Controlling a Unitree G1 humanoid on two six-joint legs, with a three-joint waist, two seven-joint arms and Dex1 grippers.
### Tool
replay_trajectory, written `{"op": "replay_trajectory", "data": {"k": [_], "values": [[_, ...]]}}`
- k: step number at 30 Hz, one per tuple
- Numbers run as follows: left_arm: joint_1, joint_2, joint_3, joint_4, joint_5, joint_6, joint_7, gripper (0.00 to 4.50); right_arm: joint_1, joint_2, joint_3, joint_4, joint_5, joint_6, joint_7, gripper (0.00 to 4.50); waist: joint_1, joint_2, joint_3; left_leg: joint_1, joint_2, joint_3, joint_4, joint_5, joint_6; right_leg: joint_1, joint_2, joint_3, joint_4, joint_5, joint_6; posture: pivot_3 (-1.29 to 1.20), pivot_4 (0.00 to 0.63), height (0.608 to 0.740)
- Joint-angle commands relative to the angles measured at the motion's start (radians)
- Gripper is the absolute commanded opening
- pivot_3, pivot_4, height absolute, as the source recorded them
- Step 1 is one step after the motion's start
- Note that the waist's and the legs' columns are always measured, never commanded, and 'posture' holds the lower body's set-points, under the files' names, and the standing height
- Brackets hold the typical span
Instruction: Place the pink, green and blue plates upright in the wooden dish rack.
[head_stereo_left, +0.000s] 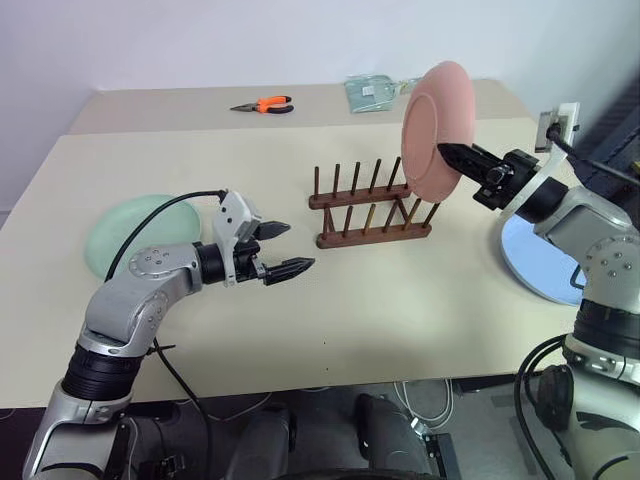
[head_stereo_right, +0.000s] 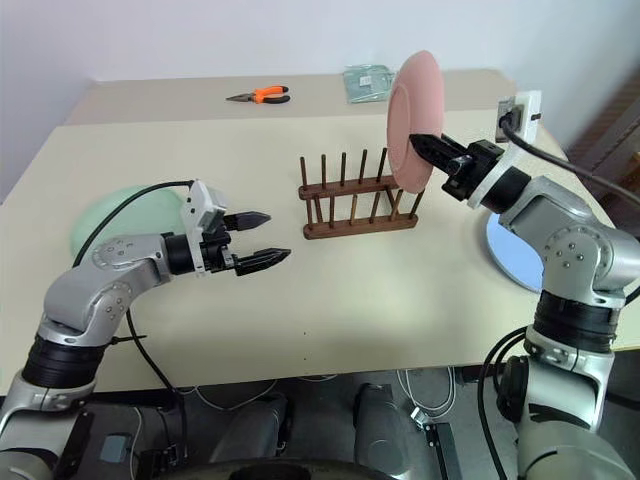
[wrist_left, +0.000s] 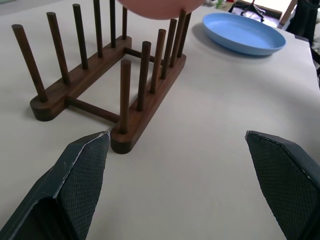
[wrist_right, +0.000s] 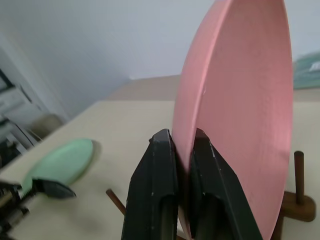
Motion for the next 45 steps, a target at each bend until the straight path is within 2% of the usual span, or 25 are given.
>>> {"op": "replay_trajectory", "data": {"k": [1, 4, 7, 10, 12, 14, 17, 20, 24, 29, 32, 36, 39, 41, 45], "values": [[0.007, -0.002, 0.003, -0.029, 0.009, 0.007, 0.010, 4.50, -0.048, -0.038, -0.001, 0.020, -0.019, -0.037, -0.001, 1.56, 0.000, 0.000, 0.000, 0.000, 0.000, 0.000, 0.000, 0.000, 0.000, 0.000, 0.000, 0.000, 0.000, 0.000, 0.000, 0.00, 0.150, 0.740], [0.014, -0.010, 0.025, -0.020, -0.001, 0.017, 0.026, 4.50, -0.050, -0.064, 0.045, 0.012, -0.108, -0.127, -0.006, 3.10, 0.000, 0.000, 0.000, 0.000, 0.000, 0.000, 0.000, 0.000, 0.000, 0.000, 0.000, 0.000, 0.000, 0.001, 0.003, 0.00, 0.150, 0.740], [0.009, -0.026, 0.062, 0.030, 0.052, -0.020, 0.101, 4.50, -0.040, -0.093, 0.080, -0.001, -0.230, -0.286, -0.013, 3.10, 0.000, 0.000, 0.000, 0.000, 0.000, 0.000, 0.000, 0.000, 0.000, 0.000, 0.000, 0.000, 0.000, 0.001, 0.004, 0.00, 0.150, 0.740], [-0.040, -0.068, 0.157, 0.170, 0.112, -0.033, 0.272, 4.50, -0.062, -0.123, 0.085, 0.018, -0.350, -0.442, -0.059, 3.10, 0.001, 0.000, 0.000, 0.000, 0.000, 0.000, 0.000, 0.000, 0.000, 0.000, 0.000, 0.000, 0.000, 0.000, 0.006, 0.00, 0.150, 0.740], [-0.092, -0.101, 0.255, 0.276, 0.146, -0.033, 0.434, 4.50, -0.068, -0.152, 0.082, -0.009, -0.362, -0.477, -0.031, 3.65, 0.001, 0.001, 0.000, 0.000, 0.000, 0.000, 0.000, 0.000, 0.000, 0.000, 0.000, 0.000, 0.000, 0.000, 0.006, 0.00, 0.150, 0.740], [-0.143, -0.126, 0.378, 0.372, 0.177, -0.038, 0.623, 4.50, -0.063, -0.184, 0.104, -0.078, -0.375, -0.518, 0.015, 4.45, 0.000, 0.000, 0.000, 0.000, 0.000, -0.001, 0.000, 0.000, 0.000, 0.000, 0.000, -0.001, 0.000, 0.001, 0.006, 0.00, 0.150, 0.740], [-0.194, -0.113, 0.500, 0.496, 0.235, -0.016, 0.839, 4.50, -0.063, -0.199, 0.144, -0.174, -0.360, -0.525, 0.062, 4.49, -0.008, 0.000, 0.000, 0.001, 0.000, -0.001, -0.001, 0.000, 0.000, -0.001, 0.000, 0.000, 0.000, 0.001, 0.005, 0.00, 0.150, 0.740], [-0.194, -0.085, 0.558, 0.532, 0.287, -0.002, 0.957, 4.50, -0.028, -0.202, 0.224, -0.303, -0.318, -0.478, 0.134, 4.49, -0.005, 0.000, 0.000, 0.001, 0.000, 0.000, -0.001, 0.000, 0.000, -0.001, 0.000, 0.000, 0.001, 0.001, 0.006, 0.00, 0.150, 0.740], [-0.175, -0.077, 0.601, 0.516, 0.304, 0.089, 1.030, 4.50, 0.006, -0.169, 0.306, -0.364, -0.313, -0.457, 0.161, 4.49, 0.008, -0.003, -0.001, 0.000, -0.001, -0.002, 0.001, 0.000, -0.001, 0.000, 0.000, -0.001, 0.001, 0.001, 0.006, 0.00, 0.150, 0.740], [-0.122, -0.114, 0.680, 0.450, 0.222, 0.257, 1.008, 4.50, 0.032, -0.125, 0.377, -0.385, -0.335, -0.460, 0.153, 4.49, 0.019, -0.004, -0.001, 0.000, -0.001, -0.002, 0.001, 0.000, -0.001, 0.000, -0.001, -0.001, 0.001, 0.001, 0.005, 0.00, 0.150, 0.740], [-0.111, -0.159, 0.724, 0.405, 0.173, 0.331, 1.000, 3.63, 0.033, -0.110, 0.397, -0.385, -0.350, -0.470, 0.149, 4.50, 0.025, -0.004, -0.001, 0.000, -0.001, -0.003, 0.001, 0.001, -0.002, -0.001, -0.001, -0.002, 0.002, 0.001, 0.005, 0.00, 0.150, 0.740], [-0.128, -0.206, 0.789, 0.375, 0.151, 0.349, 1.041, 1.60, 0.030, -0.102, 0.413, -0.387, -0.356, -0.460, 0.156, 4.50, 0.024, -0.004, -0.001, 0.001, -0.001, -0.003, 0.001, 0.001, -0.002, 0.000, -0.001, -0.002, 0.002, 0.001, 0.005, 0.00, 0.150, 0.740], [-0.145, -0.227, 0.751, 0.341, 0.150, 0.306, 1.018, 0.07, 0.027, -0.109, 0.445, -0.398, -0.368, -0.450, 0.175, 4.50, 0.026, -0.004, -0.001, 0.001, -0.001, -0.003, 0.001, 0.001, -0.003, 0.000, -0.001, -0.002, 0.003, 0.001, 0.005, 0.00, 0.150, 0.740], [-0.170, -0.242, 0.685, 0.289, 0.143, 0.232, 0.955, 0.03, 0.022, -0.100, 0.486, -0.412, -0.405, -0.465, 0.168, 4.50, 0.027, -0.004, -0.001, 0.001, -0.001, -0.003, 0.001, 0.001, -0.003, 0.000, -0.001, -0.002, 0.002, 0.001, 0.005, 0.00, 0.150, 0.740], [-0.294, -0.300, 0.572, 0.183, 0.102, 0.148, 0.877, 0.03, -0.011, -0.069, 0.640, -0.411, -0.592, -0.566, 0.148, 4.50, 0.027, -0.007, 0.000, -0.001, -0.001, -0.004, 0.002, 0.001, -0.004, 0.000, -0.001, -0.003, 0.002, 0.001, 0.006, 0.00, 0.150, 0.740]]}}
